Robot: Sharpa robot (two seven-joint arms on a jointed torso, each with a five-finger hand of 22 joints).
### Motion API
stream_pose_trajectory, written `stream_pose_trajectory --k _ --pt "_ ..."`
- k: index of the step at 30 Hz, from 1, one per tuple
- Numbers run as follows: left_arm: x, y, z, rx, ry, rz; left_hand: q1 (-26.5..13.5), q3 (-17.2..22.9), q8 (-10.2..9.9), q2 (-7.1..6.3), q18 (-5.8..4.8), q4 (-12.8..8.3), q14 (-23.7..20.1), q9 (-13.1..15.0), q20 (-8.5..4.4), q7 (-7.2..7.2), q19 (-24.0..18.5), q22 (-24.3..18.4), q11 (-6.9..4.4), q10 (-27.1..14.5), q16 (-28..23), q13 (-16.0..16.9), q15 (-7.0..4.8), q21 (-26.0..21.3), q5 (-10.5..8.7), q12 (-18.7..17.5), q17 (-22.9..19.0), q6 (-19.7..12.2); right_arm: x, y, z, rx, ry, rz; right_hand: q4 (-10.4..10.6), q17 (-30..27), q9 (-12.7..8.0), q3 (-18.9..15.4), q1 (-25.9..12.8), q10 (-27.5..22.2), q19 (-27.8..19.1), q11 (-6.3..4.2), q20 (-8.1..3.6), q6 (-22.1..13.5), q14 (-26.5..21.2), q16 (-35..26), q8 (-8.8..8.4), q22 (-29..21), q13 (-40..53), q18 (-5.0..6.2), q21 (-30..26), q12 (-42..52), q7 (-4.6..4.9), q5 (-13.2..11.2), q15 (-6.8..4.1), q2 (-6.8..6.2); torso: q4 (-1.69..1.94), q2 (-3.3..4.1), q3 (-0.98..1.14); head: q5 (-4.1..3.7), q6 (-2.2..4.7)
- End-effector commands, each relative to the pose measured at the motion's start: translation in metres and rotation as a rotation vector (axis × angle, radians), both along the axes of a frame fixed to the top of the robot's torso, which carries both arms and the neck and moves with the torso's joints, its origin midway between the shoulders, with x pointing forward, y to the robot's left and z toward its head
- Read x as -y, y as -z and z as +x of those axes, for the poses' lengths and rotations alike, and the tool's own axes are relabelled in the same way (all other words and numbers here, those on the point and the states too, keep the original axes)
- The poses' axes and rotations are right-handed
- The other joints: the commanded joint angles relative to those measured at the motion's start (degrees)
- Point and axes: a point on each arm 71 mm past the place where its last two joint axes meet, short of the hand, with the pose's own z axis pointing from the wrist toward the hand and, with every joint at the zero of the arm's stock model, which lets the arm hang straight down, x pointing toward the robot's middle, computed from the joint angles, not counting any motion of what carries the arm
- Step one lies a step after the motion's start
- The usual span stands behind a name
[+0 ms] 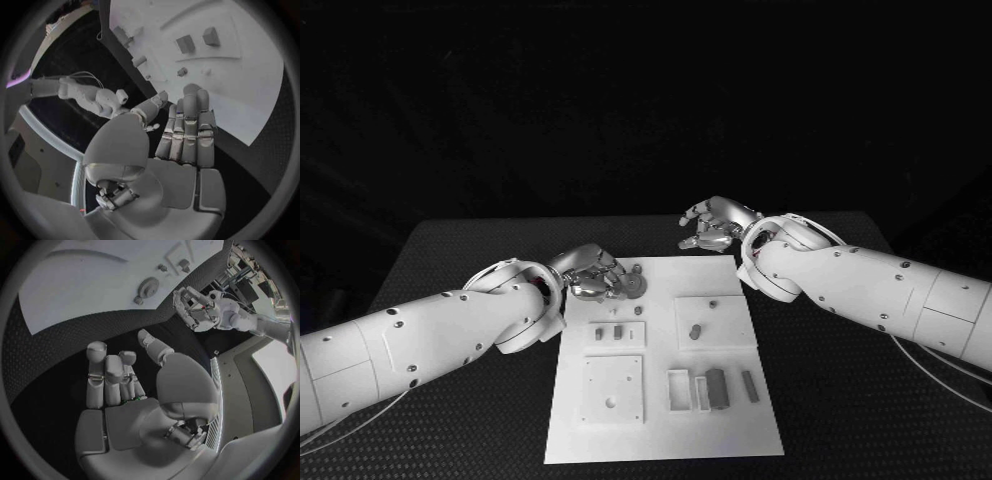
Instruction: Assemble the parts on the task board
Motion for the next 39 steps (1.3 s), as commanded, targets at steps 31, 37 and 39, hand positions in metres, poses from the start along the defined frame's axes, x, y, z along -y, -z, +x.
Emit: stream_pose_trajectory --k 31,37,39 --pt "0.045 0.023 -0.008 0.316 0.204 0.271 2.2 -0.1 0.7 -2.63 4.97 0.6 7.4 -5.4 -0.97 -0.47 9.1 7.6 -0.48 3.0 9.9 -2.3 -0.85 7.0 0.12 -7.0 6.8 0.9 -0.005 0.002 0.000 -0.010 -0.021 -0.001 0.4 -0.1 -0.1 0.0 -0.6 -0.4 -0.1 -0.01 -0.34 0.1 -0.4 0.1 0.26 1.1 -0.1 3.64 -0.4 0.4 0.38 0.2 0.08 0.13 0.01 0.02 -0.09 -0.01 0.47" --pt "0.044 0.026 -0.005 0.304 0.196 0.300 2.4 0.7 1.0 -2.23 5.06 0.8 7.4 -5.7 -0.88 0.08 9.2 7.6 -0.30 3.1 10.1 -2.3 -0.68 7.3 0.10 -7.4 6.9 1.3 -0.005 0.002 0.000 -0.010 -0.021 -0.002 0.4 -0.1 -0.1 0.0 -0.6 -0.4 -0.1 -0.01 -0.35 0.1 -0.4 0.1 0.26 1.1 -0.1 3.64 -0.4 0.4 0.38 0.2 0.08 0.13 0.01 0.02 -0.07 -0.09 0.45" --pt "0.043 0.027 -0.004 0.303 0.194 0.302 2.3 0.9 1.1 -2.14 5.12 0.9 7.4 -5.8 -0.81 0.29 9.2 7.6 -0.19 3.3 10.2 -2.3 -0.58 7.4 0.10 -7.4 6.9 1.5 -0.005 0.002 0.000 -0.010 -0.020 -0.002 0.4 -0.1 -0.1 0.0 -0.6 -0.4 -0.1 -0.01 -0.35 0.1 -0.4 0.1 0.26 1.1 -0.1 3.64 -0.4 0.4 0.38 0.2 0.08 0.12 0.00 0.01 -0.06 -0.10 0.45"
